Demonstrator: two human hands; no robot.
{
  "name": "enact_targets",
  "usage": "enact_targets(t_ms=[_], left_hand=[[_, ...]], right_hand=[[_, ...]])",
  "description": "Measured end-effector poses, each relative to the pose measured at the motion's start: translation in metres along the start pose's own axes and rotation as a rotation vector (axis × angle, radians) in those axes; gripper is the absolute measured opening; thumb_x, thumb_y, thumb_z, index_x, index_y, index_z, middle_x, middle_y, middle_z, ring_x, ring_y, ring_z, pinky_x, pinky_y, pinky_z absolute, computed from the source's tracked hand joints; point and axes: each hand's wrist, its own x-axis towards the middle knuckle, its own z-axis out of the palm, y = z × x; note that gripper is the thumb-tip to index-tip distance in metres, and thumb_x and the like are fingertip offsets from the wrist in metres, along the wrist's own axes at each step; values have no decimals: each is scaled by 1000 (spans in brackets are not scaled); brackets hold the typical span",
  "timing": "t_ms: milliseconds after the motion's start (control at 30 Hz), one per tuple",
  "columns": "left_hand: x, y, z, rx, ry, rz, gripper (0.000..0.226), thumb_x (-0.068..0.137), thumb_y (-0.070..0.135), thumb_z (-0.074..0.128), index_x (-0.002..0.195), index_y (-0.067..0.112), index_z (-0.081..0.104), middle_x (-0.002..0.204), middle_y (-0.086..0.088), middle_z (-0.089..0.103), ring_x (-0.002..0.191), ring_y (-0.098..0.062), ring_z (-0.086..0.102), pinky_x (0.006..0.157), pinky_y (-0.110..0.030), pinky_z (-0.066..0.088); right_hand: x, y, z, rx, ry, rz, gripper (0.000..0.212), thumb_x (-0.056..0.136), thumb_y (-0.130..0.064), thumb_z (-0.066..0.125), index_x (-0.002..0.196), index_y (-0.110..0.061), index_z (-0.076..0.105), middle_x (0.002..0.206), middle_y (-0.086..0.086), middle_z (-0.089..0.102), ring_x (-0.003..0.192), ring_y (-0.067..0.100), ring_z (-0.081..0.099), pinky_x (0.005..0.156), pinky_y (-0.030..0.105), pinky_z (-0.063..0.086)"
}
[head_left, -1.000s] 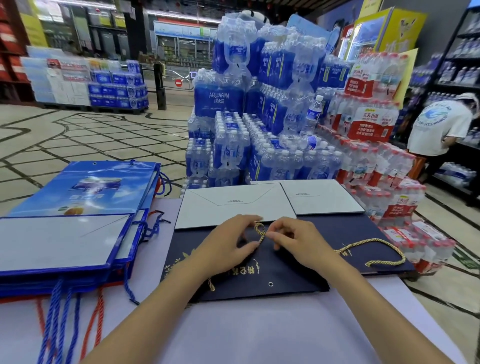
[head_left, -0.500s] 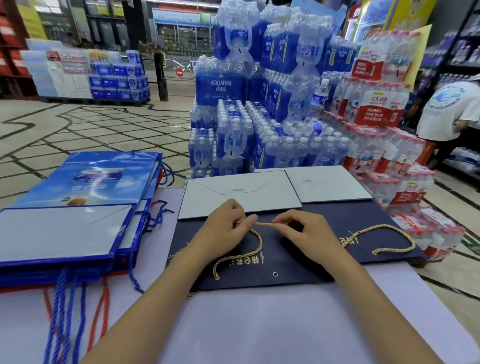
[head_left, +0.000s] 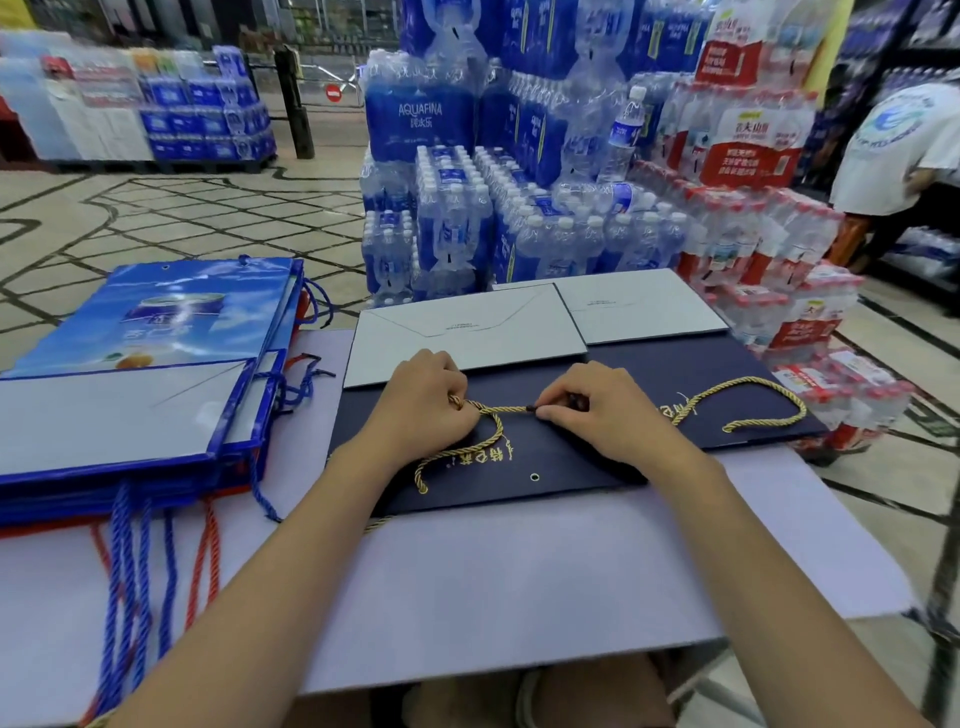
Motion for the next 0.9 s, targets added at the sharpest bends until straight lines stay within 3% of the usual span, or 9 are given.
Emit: enact_targets(t_ms=[100, 200, 300, 367, 467, 567, 767, 900], left_hand=[[0, 3, -2, -4, -3, -2, 9, 65, 17, 53, 64, 23, 47, 70, 10, 52, 71, -14, 46, 69, -35, 41], [-2, 5, 0, -70, -4, 72, 33, 70, 3, 51, 96, 22, 60, 88, 12, 63, 83, -7, 55, 81, -31, 44], [-5, 11, 5, -62, -54, 197, 32, 86, 10, 57, 116, 19, 62, 105, 9, 67, 98, -10, 55, 90, -27, 42], [-4, 14, 9, -49, -79, 220, 26, 92, 19, 60, 118, 16, 63, 109, 5, 65, 100, -12, 53, 91, -26, 40], [-1, 15, 11, -46, -90, 208, 17, 93, 25, 62, 107, 18, 68, 96, 7, 59, 90, -9, 51, 87, -27, 42], [-2, 16, 9, -65, -80, 179, 12, 93, 28, 61, 99, 20, 67, 90, 11, 55, 84, -5, 48, 81, -25, 42], [-4, 21, 9, -103, -69, 180, 17, 94, 27, 60, 108, 20, 66, 98, 16, 59, 91, 0, 50, 82, -16, 38], [-3, 21, 10, -122, -59, 191, 13, 92, 27, 63, 102, 20, 69, 93, 16, 59, 86, 1, 50, 78, -12, 37]], right_hand=[[-1, 0, 0, -28, 18, -18, 8, 87, -32, 71, 91, -25, 74, 83, -14, 60, 82, 4, 49, 93, 39, 42], [-1, 1, 1, -35, 35, -15, 10, 87, -34, 71, 88, -25, 72, 77, -18, 56, 78, 0, 48, 89, 34, 42], [0, 0, 1, -48, 39, -23, 12, 88, -34, 70, 90, -23, 72, 75, -19, 53, 76, -2, 47, 87, 30, 39], [0, 0, 1, -42, 40, -23, 14, 89, -32, 69, 92, -20, 74, 76, -20, 53, 76, 2, 47, 88, 30, 39], [0, 2, 3, -15, 52, -30, 13, 89, -31, 70, 92, -20, 74, 79, -19, 57, 81, 6, 51, 91, 33, 41], [0, 3, 3, -12, 49, -46, 12, 88, -33, 70, 91, -23, 74, 81, -18, 61, 82, 4, 53, 84, 25, 39], [0, 4, 2, -14, 38, -75, 10, 87, -34, 70, 91, -25, 73, 82, -15, 62, 81, 3, 52, 78, 20, 36], [1, 4, 1, 10, 26, -74, 10, 87, -34, 71, 90, -25, 73, 84, -12, 64, 81, 5, 53, 75, 20, 40]])
